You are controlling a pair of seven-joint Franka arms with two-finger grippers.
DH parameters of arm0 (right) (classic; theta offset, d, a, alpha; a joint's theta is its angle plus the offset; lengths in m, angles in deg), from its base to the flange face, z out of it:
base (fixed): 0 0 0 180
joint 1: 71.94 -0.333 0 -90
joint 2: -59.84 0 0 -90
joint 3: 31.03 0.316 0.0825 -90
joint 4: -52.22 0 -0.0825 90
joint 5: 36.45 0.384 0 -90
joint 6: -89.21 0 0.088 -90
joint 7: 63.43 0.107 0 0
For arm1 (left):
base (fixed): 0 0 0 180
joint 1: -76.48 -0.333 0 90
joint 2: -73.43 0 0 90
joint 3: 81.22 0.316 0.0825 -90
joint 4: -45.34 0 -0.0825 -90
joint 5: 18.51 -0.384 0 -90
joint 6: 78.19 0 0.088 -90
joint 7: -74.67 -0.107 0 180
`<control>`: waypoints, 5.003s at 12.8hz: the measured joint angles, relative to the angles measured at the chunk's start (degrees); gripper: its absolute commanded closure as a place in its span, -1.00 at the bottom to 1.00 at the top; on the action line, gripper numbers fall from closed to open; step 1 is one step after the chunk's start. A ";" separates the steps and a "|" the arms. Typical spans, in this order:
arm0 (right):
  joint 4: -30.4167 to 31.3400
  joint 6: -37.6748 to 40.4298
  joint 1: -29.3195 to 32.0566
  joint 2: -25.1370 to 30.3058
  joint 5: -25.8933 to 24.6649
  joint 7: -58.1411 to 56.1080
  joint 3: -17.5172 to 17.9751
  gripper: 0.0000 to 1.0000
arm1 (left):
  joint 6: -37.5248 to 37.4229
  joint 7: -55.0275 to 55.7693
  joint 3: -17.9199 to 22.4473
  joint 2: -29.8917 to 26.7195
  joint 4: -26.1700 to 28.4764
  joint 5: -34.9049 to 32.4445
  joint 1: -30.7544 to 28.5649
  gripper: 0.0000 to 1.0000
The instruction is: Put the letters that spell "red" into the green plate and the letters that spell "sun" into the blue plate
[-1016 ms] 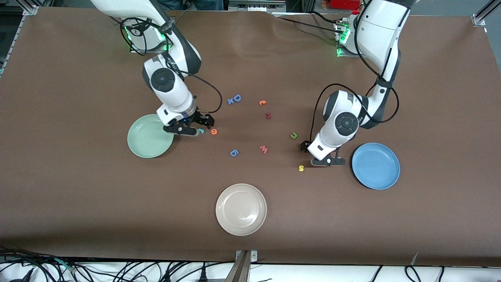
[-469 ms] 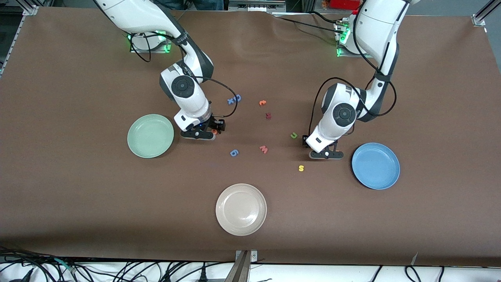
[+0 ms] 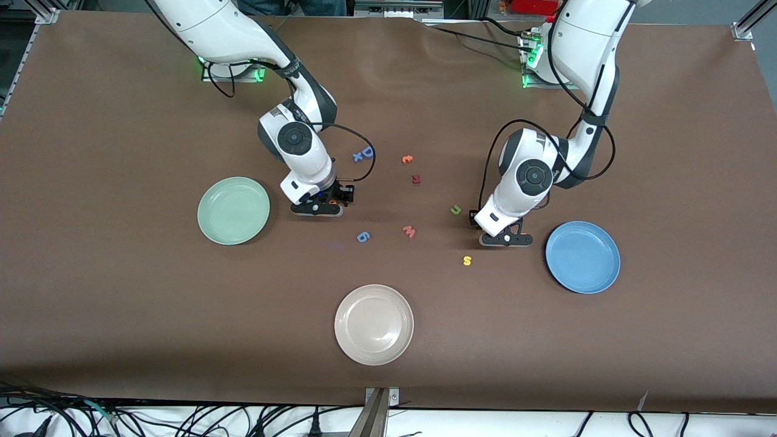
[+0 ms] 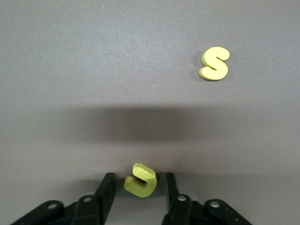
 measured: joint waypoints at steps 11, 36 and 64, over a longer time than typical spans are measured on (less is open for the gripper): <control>-2.02 16.30 0.25 9.05 -0.54 -10.25 -10.16 0.93 | -3.20 0.01 1.14 -0.33 -2.32 -0.07 0.10 0.69; 1.57 8.54 -6.72 3.82 -0.27 22.34 -9.69 -0.15 | -22.62 -13.15 0.94 3.65 -19.83 -0.23 -8.94 -1.00; -1.50 25.01 -5.16 8.05 -0.07 -1.65 -22.20 -0.97 | -12.52 -2.30 0.99 15.51 -29.10 -0.84 -0.72 0.58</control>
